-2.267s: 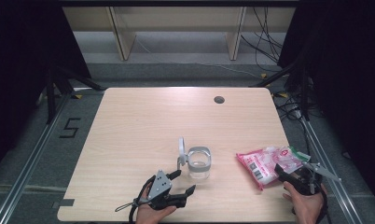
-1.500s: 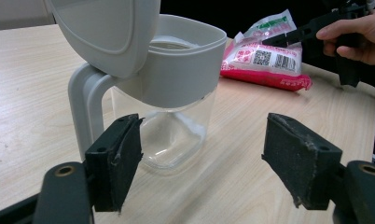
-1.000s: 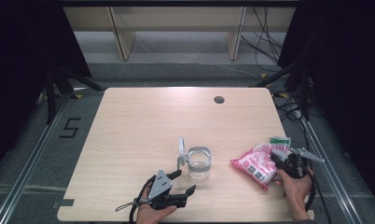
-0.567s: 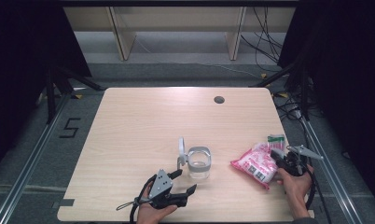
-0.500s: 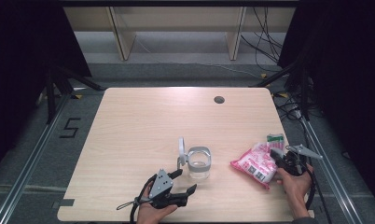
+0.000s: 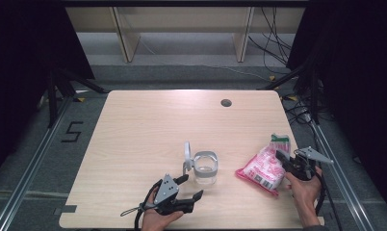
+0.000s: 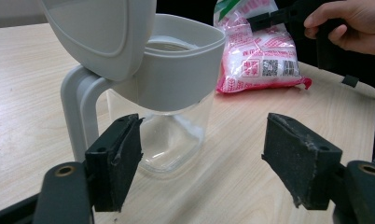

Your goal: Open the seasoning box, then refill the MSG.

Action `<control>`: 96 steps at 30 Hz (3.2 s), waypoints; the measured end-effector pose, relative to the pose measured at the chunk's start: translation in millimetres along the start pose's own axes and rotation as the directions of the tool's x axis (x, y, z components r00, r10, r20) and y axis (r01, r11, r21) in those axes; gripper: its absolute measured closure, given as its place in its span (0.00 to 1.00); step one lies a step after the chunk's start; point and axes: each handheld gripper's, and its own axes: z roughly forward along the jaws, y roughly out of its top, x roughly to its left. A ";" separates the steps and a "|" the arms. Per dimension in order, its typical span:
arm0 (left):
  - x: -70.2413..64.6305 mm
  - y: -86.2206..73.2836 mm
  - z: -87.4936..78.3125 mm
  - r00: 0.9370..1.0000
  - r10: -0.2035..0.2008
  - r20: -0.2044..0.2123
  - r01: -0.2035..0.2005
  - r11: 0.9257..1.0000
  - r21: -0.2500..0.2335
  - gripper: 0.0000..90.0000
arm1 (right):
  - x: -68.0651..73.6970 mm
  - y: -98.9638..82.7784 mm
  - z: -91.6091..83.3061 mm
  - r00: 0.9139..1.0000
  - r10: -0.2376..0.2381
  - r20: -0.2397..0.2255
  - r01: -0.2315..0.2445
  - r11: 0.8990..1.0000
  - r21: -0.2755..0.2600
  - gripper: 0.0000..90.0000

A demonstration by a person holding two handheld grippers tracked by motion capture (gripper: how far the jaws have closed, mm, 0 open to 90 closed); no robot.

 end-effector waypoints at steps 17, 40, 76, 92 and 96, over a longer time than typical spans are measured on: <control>1.7 -1.6 2.7 1.000 0.002 0.005 -0.002 1.000 0.002 0.30 | 28.4 14.8 -17.0 0.992 -0.072 -0.099 0.066 0.996 -0.066 1.00; -5.4 -7.2 6.4 1.000 0.004 0.024 -0.004 1.000 0.012 0.30 | 77.2 29.9 -43.1 0.960 -0.168 -0.223 0.136 0.979 -0.153 1.00; -56.3 9.5 59.6 0.995 0.081 0.054 -0.085 0.992 0.092 0.30 | 133.6 58.2 -66.1 0.894 -0.289 -0.343 0.227 0.951 -0.211 1.00; -55.5 12.5 80.9 0.996 0.069 0.055 -0.075 0.990 0.118 0.31 | 149.9 82.3 -87.6 0.865 -0.350 -0.360 0.274 0.930 -0.245 1.00; -53.5 14.1 80.8 0.994 0.099 0.053 -0.104 0.990 0.096 0.46 | 153.9 82.9 -87.5 0.859 -0.353 -0.370 0.279 0.930 -0.241 1.00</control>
